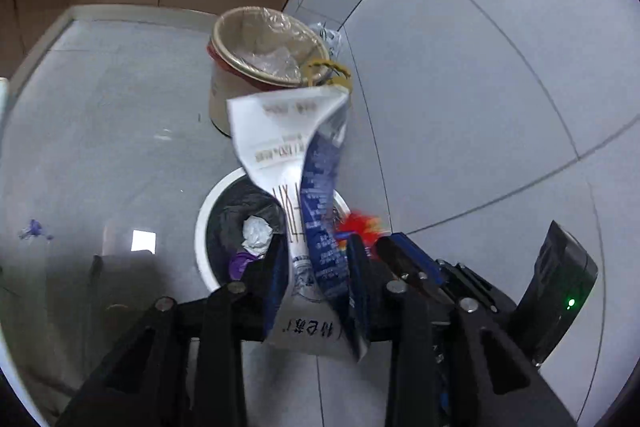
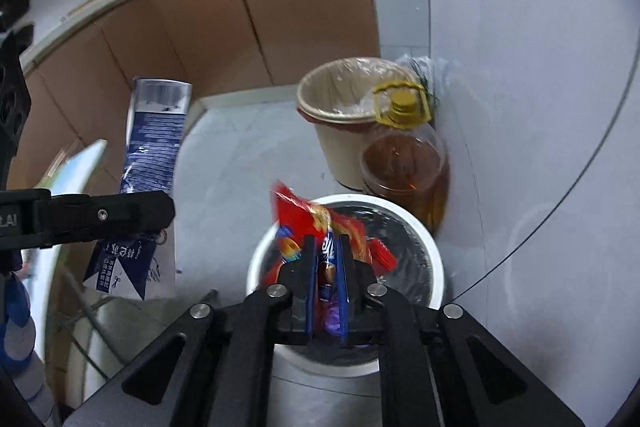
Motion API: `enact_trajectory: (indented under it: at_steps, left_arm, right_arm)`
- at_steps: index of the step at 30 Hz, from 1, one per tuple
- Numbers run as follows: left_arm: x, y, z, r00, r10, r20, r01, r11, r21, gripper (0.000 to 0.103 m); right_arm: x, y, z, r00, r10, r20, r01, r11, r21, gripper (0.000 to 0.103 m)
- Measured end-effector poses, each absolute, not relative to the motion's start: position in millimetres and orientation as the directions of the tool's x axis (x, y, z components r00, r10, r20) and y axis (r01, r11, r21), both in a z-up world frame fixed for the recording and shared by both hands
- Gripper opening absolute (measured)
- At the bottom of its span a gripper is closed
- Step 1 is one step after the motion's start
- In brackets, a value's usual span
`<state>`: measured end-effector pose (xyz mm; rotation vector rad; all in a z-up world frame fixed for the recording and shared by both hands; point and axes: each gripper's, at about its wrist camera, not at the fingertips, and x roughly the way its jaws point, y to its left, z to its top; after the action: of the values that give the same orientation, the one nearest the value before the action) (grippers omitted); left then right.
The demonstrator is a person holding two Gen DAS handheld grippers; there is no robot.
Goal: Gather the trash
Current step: 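Carry carton and wrapper to the bin and release both inside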
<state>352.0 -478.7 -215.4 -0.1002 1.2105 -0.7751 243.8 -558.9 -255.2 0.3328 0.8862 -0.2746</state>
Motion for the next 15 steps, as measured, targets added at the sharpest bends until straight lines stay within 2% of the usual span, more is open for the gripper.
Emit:
enact_trajectory:
  at_steps: [1,2,3,9,15]
  left_arm:
    - [355.4,-480.7,-220.0,0.133,-0.584,-0.801,0.479,0.745,-0.463,0.043]
    - [360.3,-481.9,-226.3,0.123,-0.588,-0.799,0.474,0.742,-0.473,0.044]
    - [361.7,-481.3,-230.5,0.115,-0.591,-0.798,0.472,0.740,-0.480,0.044]
    - [359.4,-467.6,-235.1,0.112,-0.613,-0.782,0.467,0.727,-0.503,0.044]
    - [335.6,-435.1,-200.1,0.195,-0.618,-0.762,0.497,0.731,-0.467,0.044]
  right_arm:
    - [245.7,-560.3,-259.6,0.595,-0.104,-0.797,0.378,0.911,0.164,0.022]
    - [245.7,-562.4,-263.8,0.589,-0.110,-0.800,0.387,0.908,0.160,0.031]
    - [246.4,-565.3,-267.5,0.585,-0.113,-0.803,0.395,0.905,0.160,0.033]
    - [237.7,-567.1,-271.1,0.582,-0.120,-0.805,0.408,0.899,0.160,0.034]
    - [219.6,-548.9,-242.2,0.630,-0.119,-0.767,0.389,0.904,0.180,0.034]
